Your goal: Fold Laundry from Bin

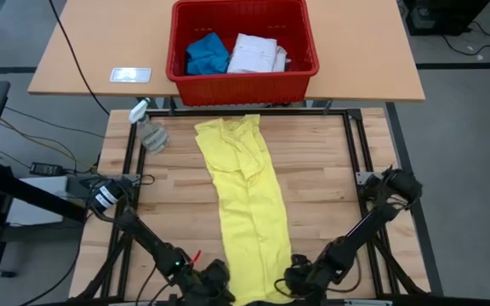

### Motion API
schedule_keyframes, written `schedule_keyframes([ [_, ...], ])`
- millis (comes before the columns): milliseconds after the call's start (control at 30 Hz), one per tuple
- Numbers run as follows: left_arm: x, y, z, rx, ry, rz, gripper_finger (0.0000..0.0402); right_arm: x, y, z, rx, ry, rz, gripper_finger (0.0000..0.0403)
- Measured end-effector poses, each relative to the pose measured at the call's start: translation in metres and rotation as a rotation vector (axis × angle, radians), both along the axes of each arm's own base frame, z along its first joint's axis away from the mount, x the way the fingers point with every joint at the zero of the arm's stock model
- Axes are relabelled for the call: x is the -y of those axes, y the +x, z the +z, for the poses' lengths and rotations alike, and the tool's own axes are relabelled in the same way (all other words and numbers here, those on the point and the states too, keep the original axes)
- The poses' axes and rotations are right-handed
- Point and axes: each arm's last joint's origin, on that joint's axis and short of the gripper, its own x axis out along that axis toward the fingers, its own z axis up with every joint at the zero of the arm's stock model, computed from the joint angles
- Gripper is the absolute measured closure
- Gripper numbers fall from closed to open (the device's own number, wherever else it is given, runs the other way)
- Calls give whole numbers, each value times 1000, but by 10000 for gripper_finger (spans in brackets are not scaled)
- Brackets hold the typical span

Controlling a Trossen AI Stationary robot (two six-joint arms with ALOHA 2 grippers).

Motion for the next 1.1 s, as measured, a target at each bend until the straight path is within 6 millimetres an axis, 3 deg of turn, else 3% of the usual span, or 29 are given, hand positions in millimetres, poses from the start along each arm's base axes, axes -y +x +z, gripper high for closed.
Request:
schedule_keyframes([
  [267,9,26,59,-7,95,61,401,18,-11,56,8,109,-124,400],
  [400,12,29,88,-27,122,109,401,20,-17,69,-12,162,-131,400],
  [500,2,26,99,-144,218,183,401,33,-18,77,-17,116,-177,400],
  [733,-54,34,83,-436,405,339,401,98,13,68,-118,-63,-258,400],
  [1000,-131,49,27,-673,497,285,401,187,38,41,-205,-25,-307,400],
  [1100,-157,48,28,-645,477,266,401,211,40,33,-231,14,-308,400],
])
